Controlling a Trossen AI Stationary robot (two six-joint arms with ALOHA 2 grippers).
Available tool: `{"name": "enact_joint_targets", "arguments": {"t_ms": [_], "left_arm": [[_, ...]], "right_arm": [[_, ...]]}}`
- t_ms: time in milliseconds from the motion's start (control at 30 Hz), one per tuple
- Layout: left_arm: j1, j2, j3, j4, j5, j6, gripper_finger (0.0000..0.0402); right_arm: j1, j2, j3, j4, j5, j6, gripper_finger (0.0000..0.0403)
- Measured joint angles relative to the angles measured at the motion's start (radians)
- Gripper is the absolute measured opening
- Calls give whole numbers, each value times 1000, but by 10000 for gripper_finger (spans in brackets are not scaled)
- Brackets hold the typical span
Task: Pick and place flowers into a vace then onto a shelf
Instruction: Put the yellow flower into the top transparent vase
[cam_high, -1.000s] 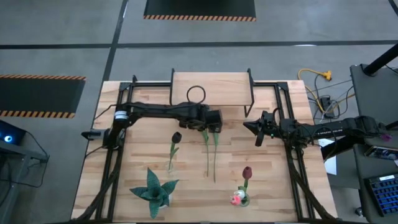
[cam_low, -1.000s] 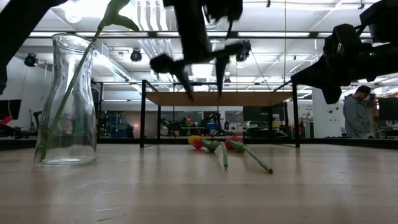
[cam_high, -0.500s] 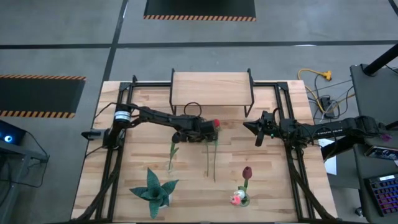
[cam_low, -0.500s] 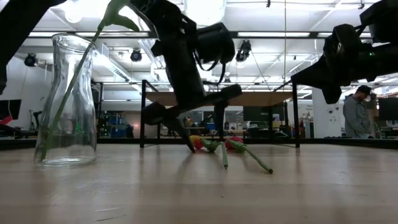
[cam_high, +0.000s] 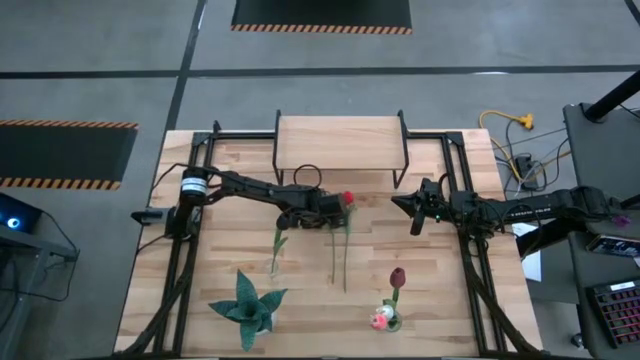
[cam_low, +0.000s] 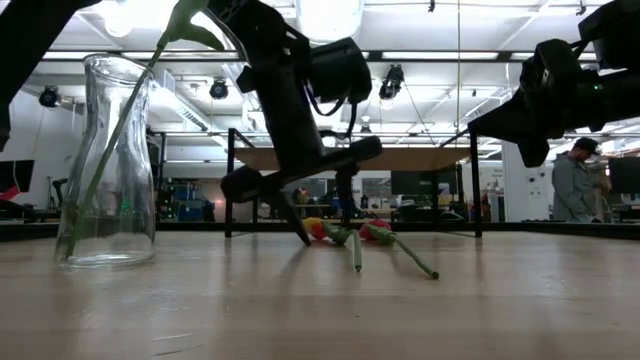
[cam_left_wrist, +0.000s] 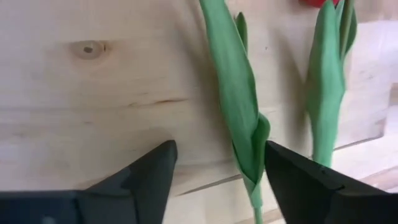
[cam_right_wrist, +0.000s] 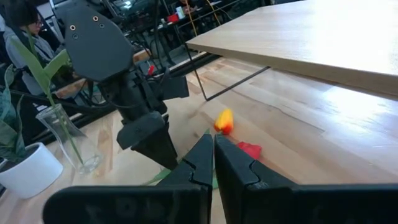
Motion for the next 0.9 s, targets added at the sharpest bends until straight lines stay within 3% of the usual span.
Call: {"name": "enact_joint_targets", "arguments": {"t_ms": [333,467,667,900], "left_arm": [[3,4,0,-34,22,91,44],[5,3,-3,-47,31,129,6],[5,6,18,-52,43,163,24],[6,8,41,-57,53,221,133]], "right_arm": [[0,0,0,-1,0,0,8],[0,0,0,-1,0,0,8],[0,0,0,-1,-1,0,8],[0,0,-1,-1,-1,0,8]]}}
